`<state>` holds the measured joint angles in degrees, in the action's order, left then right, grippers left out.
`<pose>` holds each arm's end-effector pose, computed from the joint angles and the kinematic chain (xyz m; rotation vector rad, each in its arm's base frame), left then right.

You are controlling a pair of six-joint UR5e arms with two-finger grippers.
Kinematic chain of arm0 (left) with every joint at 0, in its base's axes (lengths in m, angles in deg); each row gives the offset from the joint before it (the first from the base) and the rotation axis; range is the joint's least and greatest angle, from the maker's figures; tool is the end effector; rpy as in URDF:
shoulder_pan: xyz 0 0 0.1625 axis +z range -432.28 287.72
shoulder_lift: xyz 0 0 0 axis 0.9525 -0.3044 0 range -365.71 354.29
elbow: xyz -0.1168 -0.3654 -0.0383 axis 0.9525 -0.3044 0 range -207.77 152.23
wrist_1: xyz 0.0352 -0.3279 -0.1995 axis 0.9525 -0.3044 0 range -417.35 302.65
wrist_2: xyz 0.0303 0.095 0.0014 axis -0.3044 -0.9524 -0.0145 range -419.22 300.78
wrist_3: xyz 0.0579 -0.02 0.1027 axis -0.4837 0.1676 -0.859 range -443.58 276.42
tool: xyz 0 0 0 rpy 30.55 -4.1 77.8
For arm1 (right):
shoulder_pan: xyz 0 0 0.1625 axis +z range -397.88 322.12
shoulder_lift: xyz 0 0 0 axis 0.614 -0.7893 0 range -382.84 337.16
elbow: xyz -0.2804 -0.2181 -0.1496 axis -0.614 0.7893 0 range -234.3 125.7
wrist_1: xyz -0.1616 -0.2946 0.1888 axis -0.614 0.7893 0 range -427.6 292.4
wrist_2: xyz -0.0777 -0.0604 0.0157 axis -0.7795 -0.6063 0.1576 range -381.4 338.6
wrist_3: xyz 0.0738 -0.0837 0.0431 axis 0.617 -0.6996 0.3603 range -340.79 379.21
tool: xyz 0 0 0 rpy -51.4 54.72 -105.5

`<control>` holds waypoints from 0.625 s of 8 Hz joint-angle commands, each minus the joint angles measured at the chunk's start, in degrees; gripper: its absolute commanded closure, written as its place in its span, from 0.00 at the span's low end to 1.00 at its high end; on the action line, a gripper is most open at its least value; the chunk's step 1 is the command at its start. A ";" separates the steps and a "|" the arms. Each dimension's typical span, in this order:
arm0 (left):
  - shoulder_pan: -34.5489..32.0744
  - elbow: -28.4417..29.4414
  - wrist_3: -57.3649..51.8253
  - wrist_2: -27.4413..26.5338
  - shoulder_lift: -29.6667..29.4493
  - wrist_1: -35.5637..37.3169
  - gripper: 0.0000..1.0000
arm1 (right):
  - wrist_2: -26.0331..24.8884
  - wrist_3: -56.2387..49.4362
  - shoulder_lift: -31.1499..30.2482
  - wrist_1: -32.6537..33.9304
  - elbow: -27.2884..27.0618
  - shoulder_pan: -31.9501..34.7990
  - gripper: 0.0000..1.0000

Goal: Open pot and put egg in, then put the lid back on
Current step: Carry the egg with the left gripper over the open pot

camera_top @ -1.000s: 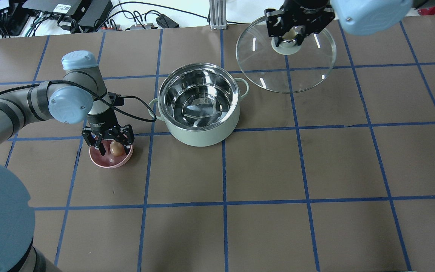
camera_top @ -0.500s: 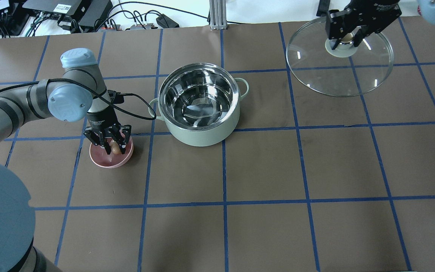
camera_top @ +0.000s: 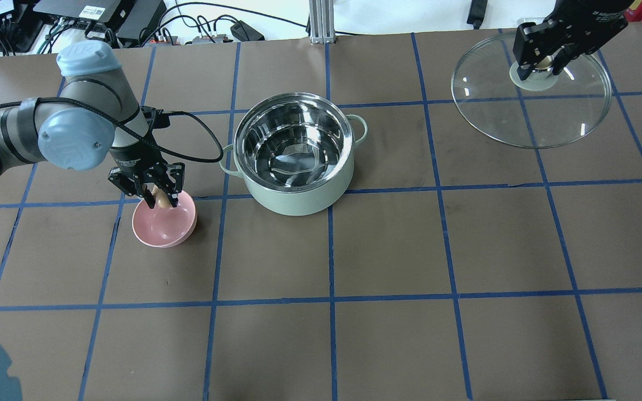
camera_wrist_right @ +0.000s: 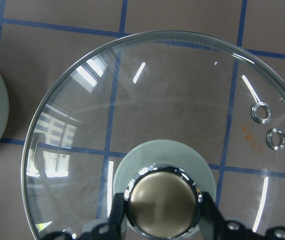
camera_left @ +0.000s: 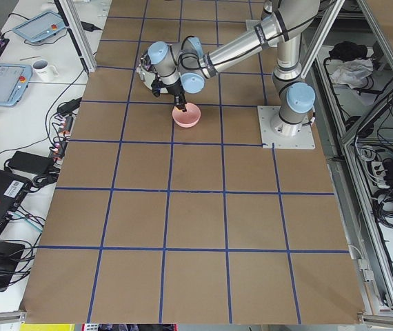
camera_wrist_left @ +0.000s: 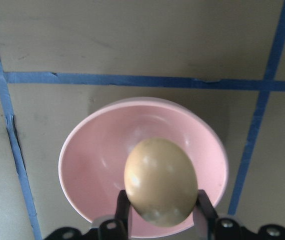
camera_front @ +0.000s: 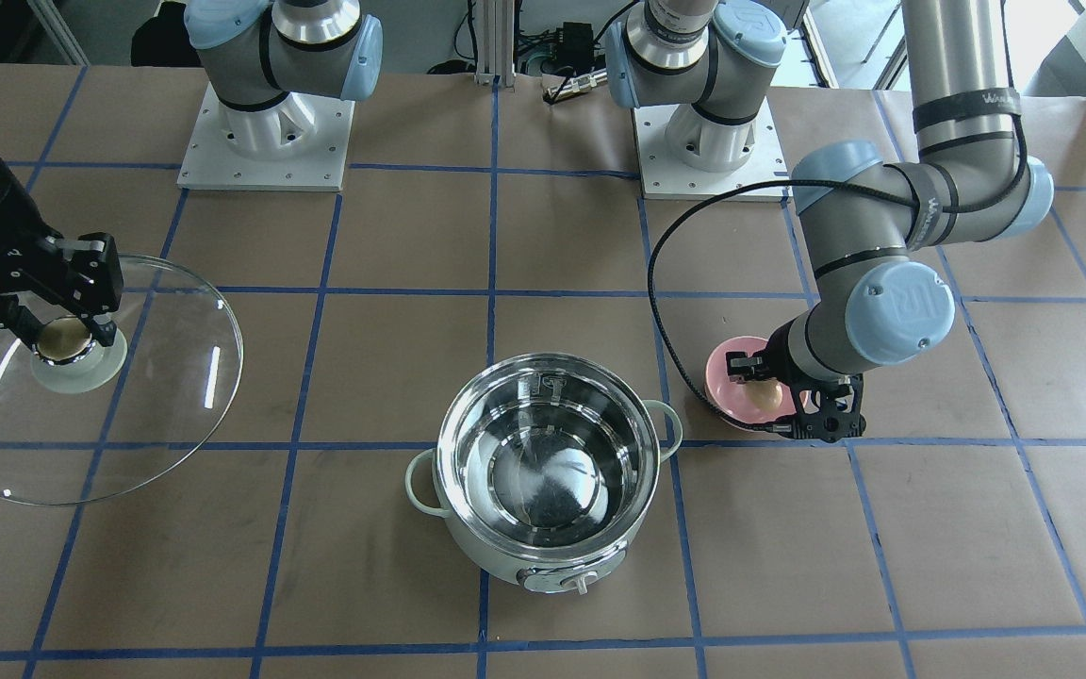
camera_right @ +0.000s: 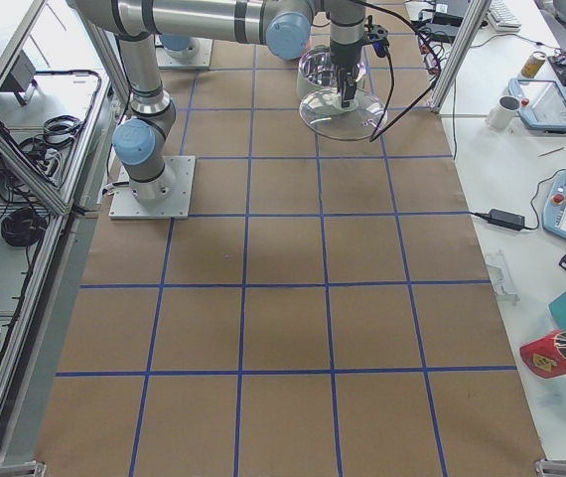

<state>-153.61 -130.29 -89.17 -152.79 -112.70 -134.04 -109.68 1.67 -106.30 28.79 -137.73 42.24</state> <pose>-0.0505 -0.5033 0.2106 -0.0692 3.0823 0.4470 0.0459 -0.5337 0.4380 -0.2120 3.1266 -0.1821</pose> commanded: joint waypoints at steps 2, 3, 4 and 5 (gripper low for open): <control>-7.66 9.75 13.72 8.14 4.52 0.05 0.88 | -0.22 -0.13 0.05 -0.15 -0.07 -0.05 1.00; -10.66 11.70 19.50 10.58 3.91 1.62 0.88 | -0.22 -0.13 0.05 -0.15 -0.07 -0.05 1.00; -12.69 11.98 25.91 12.00 1.81 7.90 0.89 | -0.13 -0.22 0.05 -0.24 -0.07 -0.05 1.00; -15.93 11.90 28.32 12.01 -0.56 11.09 0.89 | -0.13 -0.22 0.05 -0.33 -0.07 -0.05 1.00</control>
<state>-164.38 -119.30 -68.20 -142.21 -109.83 -129.61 -109.86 1.50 -106.26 28.59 -137.80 42.19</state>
